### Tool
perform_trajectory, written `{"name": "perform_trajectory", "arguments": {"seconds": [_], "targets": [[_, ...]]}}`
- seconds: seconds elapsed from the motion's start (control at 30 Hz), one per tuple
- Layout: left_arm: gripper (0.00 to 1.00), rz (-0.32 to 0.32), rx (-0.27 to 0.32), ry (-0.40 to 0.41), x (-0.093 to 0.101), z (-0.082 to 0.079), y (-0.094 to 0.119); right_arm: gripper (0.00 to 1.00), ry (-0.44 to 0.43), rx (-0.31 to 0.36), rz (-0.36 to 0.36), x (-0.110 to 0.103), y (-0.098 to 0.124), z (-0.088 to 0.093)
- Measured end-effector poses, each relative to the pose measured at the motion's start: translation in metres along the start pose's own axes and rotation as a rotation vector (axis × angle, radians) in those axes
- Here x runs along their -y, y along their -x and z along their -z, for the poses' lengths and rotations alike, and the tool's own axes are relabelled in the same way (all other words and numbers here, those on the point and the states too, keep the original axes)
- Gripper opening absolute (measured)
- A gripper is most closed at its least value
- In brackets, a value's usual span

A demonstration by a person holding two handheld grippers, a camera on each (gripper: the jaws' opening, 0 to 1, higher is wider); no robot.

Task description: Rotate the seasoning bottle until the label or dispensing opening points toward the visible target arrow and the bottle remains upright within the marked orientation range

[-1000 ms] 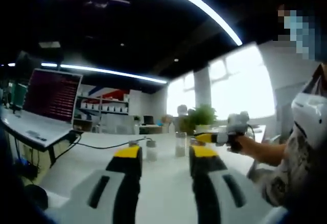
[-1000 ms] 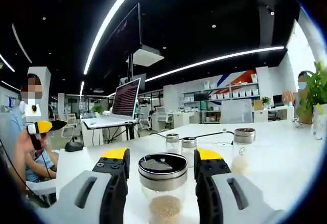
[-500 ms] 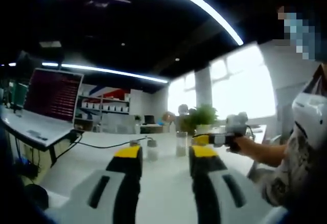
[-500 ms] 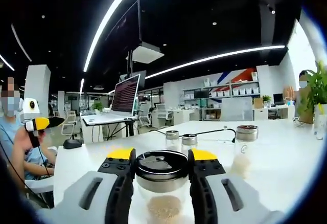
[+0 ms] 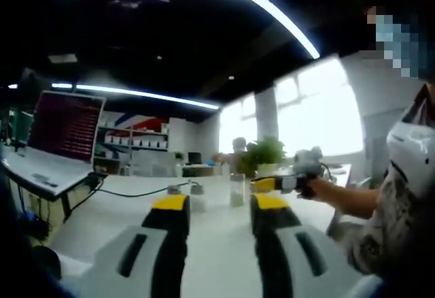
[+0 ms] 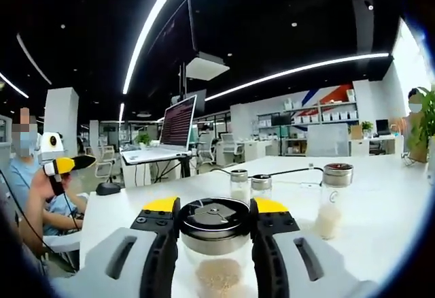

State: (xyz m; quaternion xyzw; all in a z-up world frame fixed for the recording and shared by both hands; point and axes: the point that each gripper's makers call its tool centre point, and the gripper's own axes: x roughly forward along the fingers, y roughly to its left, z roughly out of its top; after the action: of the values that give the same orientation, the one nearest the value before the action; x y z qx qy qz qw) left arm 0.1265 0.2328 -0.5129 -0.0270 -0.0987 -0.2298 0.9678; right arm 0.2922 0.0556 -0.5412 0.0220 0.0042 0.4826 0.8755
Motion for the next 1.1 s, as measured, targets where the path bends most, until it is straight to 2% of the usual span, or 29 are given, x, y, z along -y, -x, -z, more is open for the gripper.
{"name": "perform_trajectory", "arguments": {"seconds": [0.3,0.57,0.8,1.1], "targets": [[0.38,-0.001,-0.002,0.002,0.0002,0.0003,-0.0005,0.40,-0.009,-0.003,-0.053,-0.0058,0.0006,0.0006],[0.38,0.015,0.006,0.007,0.0027,-0.0006,-0.0016,0.40,-0.009,-0.040,-0.112,-0.0084,0.0010,0.0024],[0.38,0.017,0.007,0.011,0.0020,-0.0015,-0.0013,0.40,-0.018,-0.053,-0.186,-0.0095,0.0011,0.0026],[0.38,0.028,0.013,0.007,0.0043,-0.0041,-0.0011,0.40,-0.030,-0.031,-0.258,-0.0110,0.0012,0.0016]]}}
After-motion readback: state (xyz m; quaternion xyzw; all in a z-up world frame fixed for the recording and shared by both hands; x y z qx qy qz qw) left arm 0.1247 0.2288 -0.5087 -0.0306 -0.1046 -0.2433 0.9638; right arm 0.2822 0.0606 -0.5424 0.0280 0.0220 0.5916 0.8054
